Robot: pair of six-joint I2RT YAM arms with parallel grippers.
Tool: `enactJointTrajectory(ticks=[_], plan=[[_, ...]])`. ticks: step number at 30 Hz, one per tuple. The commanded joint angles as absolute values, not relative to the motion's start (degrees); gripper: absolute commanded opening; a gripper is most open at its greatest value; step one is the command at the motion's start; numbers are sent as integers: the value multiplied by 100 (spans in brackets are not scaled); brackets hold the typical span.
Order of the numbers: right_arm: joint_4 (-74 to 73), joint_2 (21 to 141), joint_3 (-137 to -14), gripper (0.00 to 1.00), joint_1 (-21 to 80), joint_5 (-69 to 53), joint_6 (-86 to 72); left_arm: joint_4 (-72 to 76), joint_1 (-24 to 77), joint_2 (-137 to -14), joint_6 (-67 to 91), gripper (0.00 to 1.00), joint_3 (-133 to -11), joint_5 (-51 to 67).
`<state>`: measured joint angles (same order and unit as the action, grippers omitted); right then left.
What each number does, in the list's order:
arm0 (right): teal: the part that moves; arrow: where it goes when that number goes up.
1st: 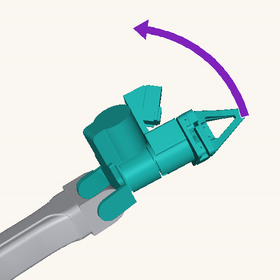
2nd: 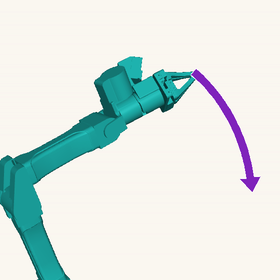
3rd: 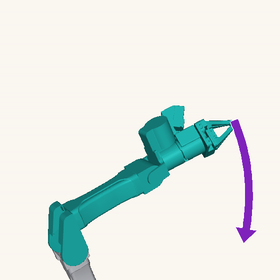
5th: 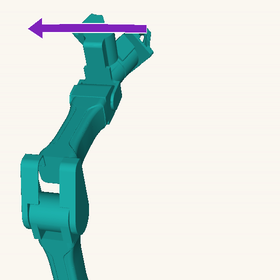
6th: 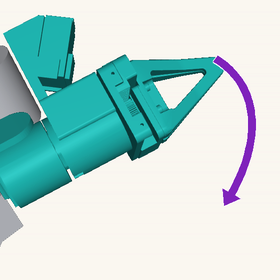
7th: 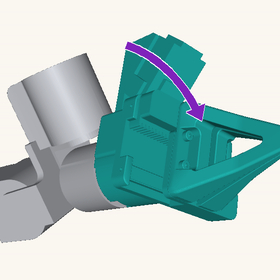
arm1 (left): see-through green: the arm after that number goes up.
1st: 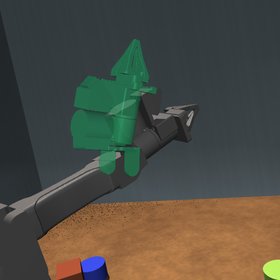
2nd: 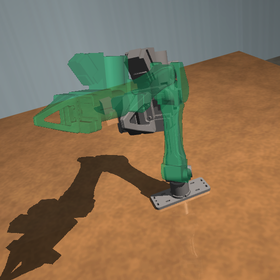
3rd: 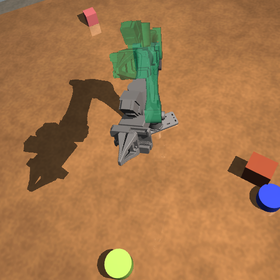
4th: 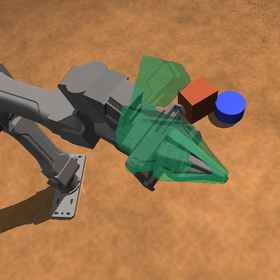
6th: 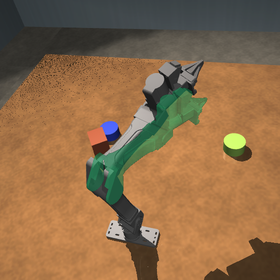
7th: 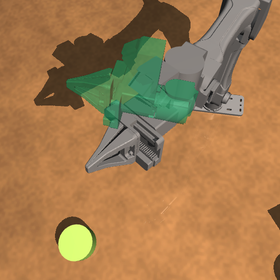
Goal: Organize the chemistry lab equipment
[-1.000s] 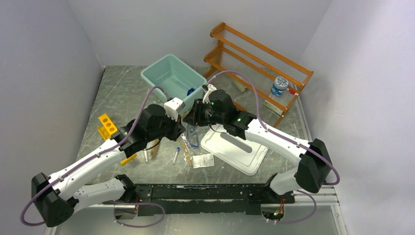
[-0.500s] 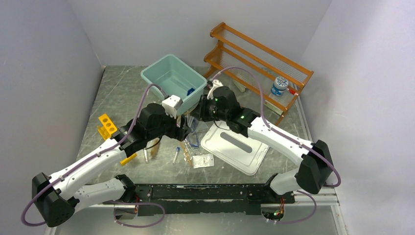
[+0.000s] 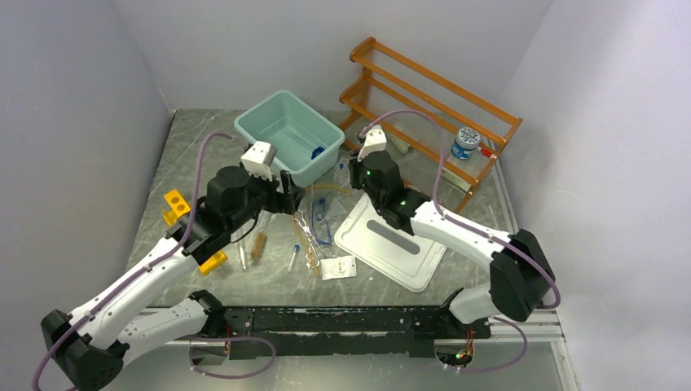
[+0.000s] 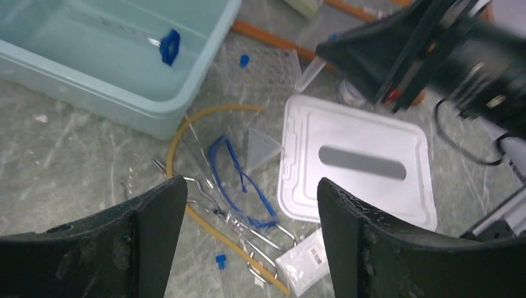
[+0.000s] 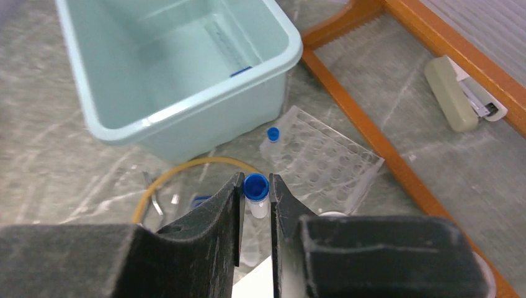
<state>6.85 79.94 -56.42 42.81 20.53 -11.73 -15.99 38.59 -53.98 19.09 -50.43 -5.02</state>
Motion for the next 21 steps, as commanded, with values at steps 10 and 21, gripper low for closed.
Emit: enactJointTrajectory(ticks=[10,21], plan=[[3427,9665,-5258,18,4254,2764,-468,-1064,3701,-4357,2369,77,-4299,-2851],[3864,10179,-5317,19,3914,2600,-577,-990,3545,-4623,2289,76,-4282,-2710]])
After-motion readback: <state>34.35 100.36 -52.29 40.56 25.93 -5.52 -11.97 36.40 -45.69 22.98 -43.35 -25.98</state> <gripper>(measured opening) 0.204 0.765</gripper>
